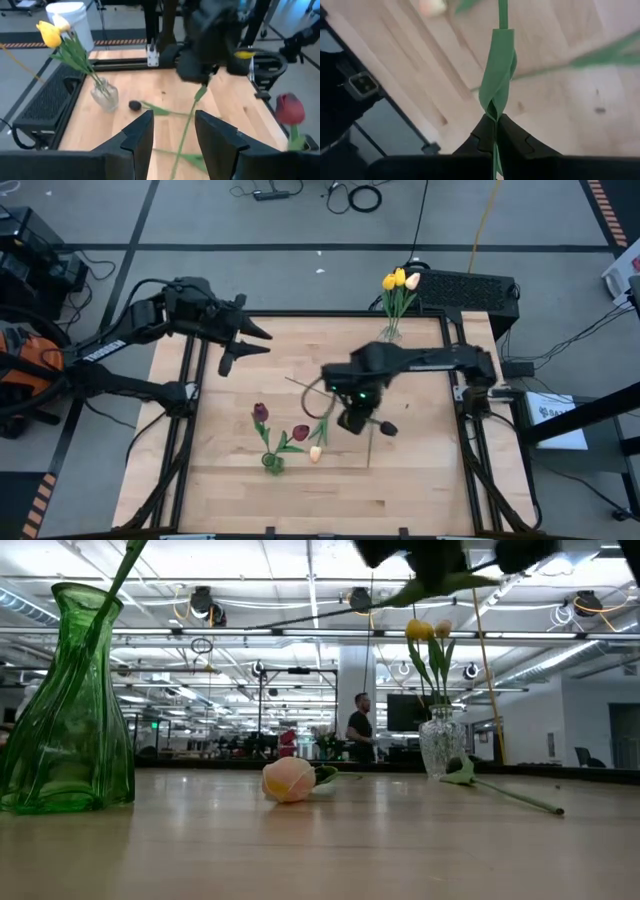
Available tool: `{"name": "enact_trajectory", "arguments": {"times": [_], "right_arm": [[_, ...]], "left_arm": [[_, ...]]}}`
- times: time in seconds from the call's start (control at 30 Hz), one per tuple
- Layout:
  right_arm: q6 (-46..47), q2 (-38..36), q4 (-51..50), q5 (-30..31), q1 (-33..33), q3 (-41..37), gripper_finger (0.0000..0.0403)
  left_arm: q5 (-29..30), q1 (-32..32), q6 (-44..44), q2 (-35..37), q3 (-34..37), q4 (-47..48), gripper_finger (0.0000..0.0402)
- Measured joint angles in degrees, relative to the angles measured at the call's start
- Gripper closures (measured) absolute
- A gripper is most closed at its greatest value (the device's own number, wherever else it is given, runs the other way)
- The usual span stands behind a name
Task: Sort flowers into vase by color
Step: Put the bottom black flower into the vase
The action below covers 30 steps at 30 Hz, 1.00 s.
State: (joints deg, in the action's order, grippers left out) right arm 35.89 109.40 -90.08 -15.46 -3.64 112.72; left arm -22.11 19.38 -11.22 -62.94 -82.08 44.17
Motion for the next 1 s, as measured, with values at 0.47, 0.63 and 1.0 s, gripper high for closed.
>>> {"name": "enact_trajectory", "arguments": {"times": [0.47, 0.63, 1.0], "right_arm": [[-4.8, 7.6, 0.0, 4.0, 4.4, 19.4, 0.0402], [-6.6, 8.1, 0.5, 4.9, 3.6, 19.6, 0.0402], [-8.0, 8.4, 0.1, 6.8, 2.7, 19.6, 0.0402]], "left_arm": [[0.4, -0.3, -7.2, -1.8, -0.1, 7.1, 0.0249], [0.3, -2.7, -8.9, -4.6, -0.1, 7.3, 0.0249], [3.0, -10.0, -9.2, -13.4, -0.1, 7.0, 0.0249]]}}
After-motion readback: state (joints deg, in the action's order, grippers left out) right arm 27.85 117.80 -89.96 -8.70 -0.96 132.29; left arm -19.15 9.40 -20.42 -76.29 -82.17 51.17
